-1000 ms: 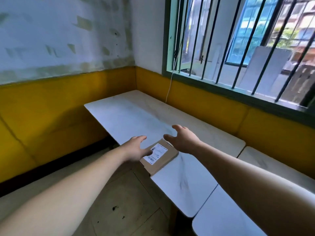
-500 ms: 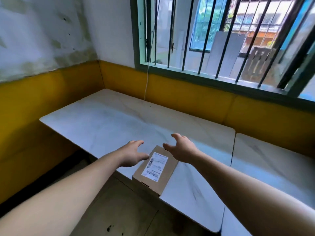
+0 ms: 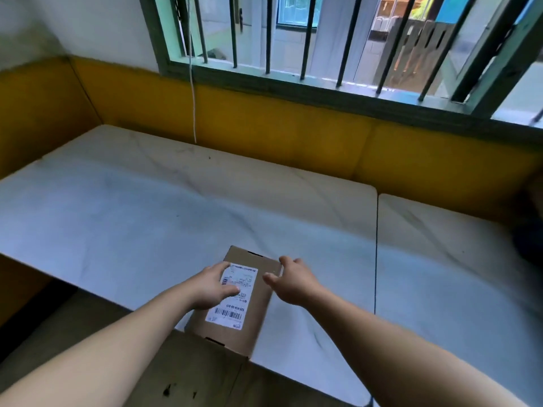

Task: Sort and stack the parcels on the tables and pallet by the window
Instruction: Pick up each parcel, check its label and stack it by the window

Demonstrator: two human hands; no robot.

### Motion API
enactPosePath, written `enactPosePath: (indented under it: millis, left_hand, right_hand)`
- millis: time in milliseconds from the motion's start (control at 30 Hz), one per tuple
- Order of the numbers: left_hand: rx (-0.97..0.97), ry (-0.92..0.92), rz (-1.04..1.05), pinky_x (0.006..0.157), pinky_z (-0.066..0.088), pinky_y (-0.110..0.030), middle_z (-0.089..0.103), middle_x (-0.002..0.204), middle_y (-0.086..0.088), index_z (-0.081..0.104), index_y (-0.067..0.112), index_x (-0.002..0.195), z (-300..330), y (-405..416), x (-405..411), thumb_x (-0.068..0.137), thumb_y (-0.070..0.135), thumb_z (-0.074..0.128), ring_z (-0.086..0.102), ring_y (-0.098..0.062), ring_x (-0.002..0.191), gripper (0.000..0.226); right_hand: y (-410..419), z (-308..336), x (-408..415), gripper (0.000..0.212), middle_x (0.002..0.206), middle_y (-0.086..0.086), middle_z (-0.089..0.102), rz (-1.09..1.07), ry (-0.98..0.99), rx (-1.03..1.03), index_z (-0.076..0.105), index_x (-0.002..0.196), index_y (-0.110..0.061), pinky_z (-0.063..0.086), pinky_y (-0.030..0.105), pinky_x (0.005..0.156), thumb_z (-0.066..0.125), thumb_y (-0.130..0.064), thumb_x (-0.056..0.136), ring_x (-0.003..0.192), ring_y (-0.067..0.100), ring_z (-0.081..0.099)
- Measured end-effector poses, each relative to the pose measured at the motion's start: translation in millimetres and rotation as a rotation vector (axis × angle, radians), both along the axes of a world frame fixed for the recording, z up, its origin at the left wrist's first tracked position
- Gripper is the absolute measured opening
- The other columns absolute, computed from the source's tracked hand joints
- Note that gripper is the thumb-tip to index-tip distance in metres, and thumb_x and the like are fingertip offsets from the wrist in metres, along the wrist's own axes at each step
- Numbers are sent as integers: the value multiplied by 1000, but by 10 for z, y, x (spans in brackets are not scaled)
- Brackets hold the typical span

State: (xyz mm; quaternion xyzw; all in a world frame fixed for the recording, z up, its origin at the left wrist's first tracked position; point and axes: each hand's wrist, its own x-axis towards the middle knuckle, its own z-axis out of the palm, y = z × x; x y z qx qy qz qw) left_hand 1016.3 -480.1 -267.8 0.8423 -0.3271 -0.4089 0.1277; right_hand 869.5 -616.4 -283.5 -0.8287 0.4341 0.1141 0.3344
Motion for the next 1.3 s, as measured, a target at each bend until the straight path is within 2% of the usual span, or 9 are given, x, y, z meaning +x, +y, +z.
enactPosePath:
  millis: [133, 233, 333, 467, 667, 867, 1000, 1133, 1300]
  left_hand:
    - [38, 24, -38, 99, 44, -30, 32, 150, -4, 14, 24, 154, -226, -34, 43, 89, 38, 63, 49, -21, 124, 82]
    - [11, 160, 29, 76, 50, -23, 50, 127, 1, 11, 22, 153, -334, -64, 89, 92, 27, 62, 61, -16, 101, 80]
    - [-38, 223, 55, 62, 50, -18, 52, 116, 2, 9, 24, 154, -416, -15, 94, 92, 20, 62, 63, -11, 89, 81]
    - [-162, 258, 24, 72, 51, -22, 49, 135, -3, 16, 25, 152, -364, 106, 84, 94, 14, 59, 56, -12, 97, 74]
    - [-415, 239, -122, 101, 47, -40, 35, 145, -2, 25, 32, 149, 71, 122, 116, 88, 18, 66, 47, -19, 122, 75]
    - [-645, 294, -289, 111, 37, -42, 42, 146, -1, 30, 25, 148, 690, 24, -43, 61, 47, 67, 45, -17, 130, 97]
    - [-770, 300, -376, 110, 39, -43, 42, 145, -5, 32, 19, 147, 1207, 23, -374, 70, 40, 72, 47, -17, 129, 90]
    - [-862, 379, -460, 101, 48, -41, 44, 142, -4, 28, 12, 148, 1611, 10, -871, 86, 8, 68, 50, -18, 126, 74]
    - [-910, 444, -543, 91, 55, -41, 41, 142, -3, 28, 22, 148, 1925, 41, -1730, 85, 13, 70, 50, -22, 125, 76]
  right_hand:
    - [111, -194, 9, 65, 147, 12, 46, -78, 10, 98, 35, 148, -21, 38, 34, 108, 54, -51, 94, 134, 30, 44]
    - [220, -273, 81, 52, 136, 3, 59, -214, -77, 241, 46, 138, -22, 46, 32, 100, 58, -45, 93, 122, 23, 57]
    - [378, -332, 125, 49, 132, 0, 62, -375, -206, 348, 49, 133, -24, 47, 37, 102, 63, -40, 88, 115, 21, 62]
    - [583, -186, 109, 60, 135, 3, 58, -572, -377, 375, 38, 144, -26, 53, 43, 97, 64, -34, 91, 106, 22, 67]
    - [777, 461, 46, 67, 139, 8, 39, -683, -399, 10, 31, 151, -26, 42, 38, 106, 61, -42, 93, 124, 27, 50]
    - [938, 1170, -257, 68, 144, 10, 36, -724, -470, -224, 26, 154, -24, 36, 31, 103, 58, -41, 96, 126, 24, 47]
    - [1027, 1619, -605, 70, 146, 10, 38, -732, -495, -361, 21, 155, -26, 42, 29, 96, 55, -43, 96, 122, 22, 48]
    - [1099, 1992, -1103, 70, 145, 8, 40, -751, -537, -461, 18, 155, -28, 44, 7, 61, 55, -43, 98, 102, 12, 47]
    - [1323, 2391, -1990, 72, 146, 10, 38, -819, -504, -556, 14, 156, -29, 45, 18, 68, 54, -45, 98, 104, 15, 47]
